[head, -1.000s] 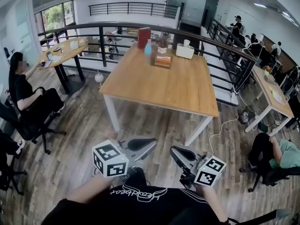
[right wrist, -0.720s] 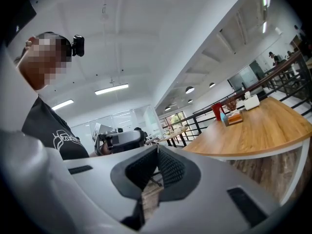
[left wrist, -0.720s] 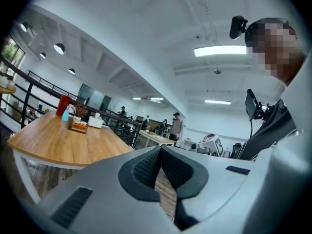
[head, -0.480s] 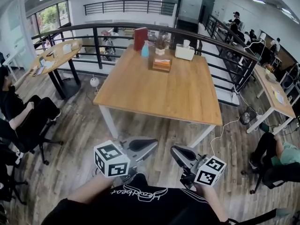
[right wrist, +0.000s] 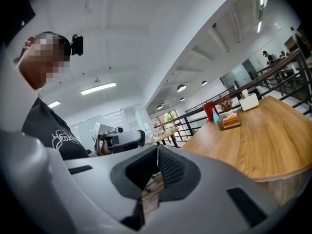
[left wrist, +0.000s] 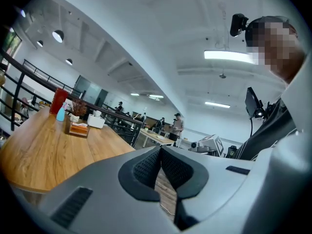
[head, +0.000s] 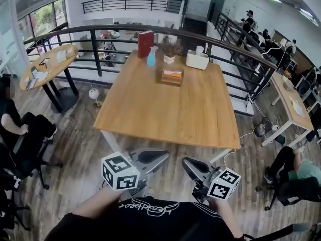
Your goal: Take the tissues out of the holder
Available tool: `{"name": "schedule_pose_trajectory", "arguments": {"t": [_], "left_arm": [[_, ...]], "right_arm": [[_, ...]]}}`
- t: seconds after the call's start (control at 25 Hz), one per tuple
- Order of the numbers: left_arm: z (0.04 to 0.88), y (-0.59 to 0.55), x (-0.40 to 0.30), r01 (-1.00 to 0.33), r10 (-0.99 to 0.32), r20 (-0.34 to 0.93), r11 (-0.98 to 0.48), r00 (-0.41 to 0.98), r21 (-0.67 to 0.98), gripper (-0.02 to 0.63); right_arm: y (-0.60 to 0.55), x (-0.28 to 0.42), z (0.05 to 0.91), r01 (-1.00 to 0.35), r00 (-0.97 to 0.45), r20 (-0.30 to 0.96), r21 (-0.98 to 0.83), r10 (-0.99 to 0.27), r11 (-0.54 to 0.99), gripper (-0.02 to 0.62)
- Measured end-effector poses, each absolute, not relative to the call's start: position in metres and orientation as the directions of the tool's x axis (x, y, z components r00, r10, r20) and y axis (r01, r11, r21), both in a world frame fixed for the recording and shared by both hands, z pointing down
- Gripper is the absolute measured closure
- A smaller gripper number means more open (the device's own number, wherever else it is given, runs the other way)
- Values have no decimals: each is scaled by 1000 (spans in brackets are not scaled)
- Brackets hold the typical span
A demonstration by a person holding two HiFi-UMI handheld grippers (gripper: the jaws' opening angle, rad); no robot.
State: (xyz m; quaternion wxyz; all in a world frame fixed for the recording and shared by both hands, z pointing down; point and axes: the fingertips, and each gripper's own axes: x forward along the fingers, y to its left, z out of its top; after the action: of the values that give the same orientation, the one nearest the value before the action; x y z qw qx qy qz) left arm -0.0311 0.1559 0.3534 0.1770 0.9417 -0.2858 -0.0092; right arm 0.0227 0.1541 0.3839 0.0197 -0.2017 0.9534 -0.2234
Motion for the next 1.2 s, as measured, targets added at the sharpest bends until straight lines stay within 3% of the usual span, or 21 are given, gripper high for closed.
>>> {"name": "schedule_pose_trajectory", "arguments": {"t": [0.52, 1.2], "left_arm": [[350, 32, -112, -523, -534, 62, -789, 844, 322, 592], [359, -22, -104, -499, -499, 82, -815, 863, 295, 592]], "right_arm": [[30, -60, 371, -390, -917, 76, -376, -392, 840, 577], [-24, -50, 380, -420, -902, 75, -379, -425, 824, 577]]}}
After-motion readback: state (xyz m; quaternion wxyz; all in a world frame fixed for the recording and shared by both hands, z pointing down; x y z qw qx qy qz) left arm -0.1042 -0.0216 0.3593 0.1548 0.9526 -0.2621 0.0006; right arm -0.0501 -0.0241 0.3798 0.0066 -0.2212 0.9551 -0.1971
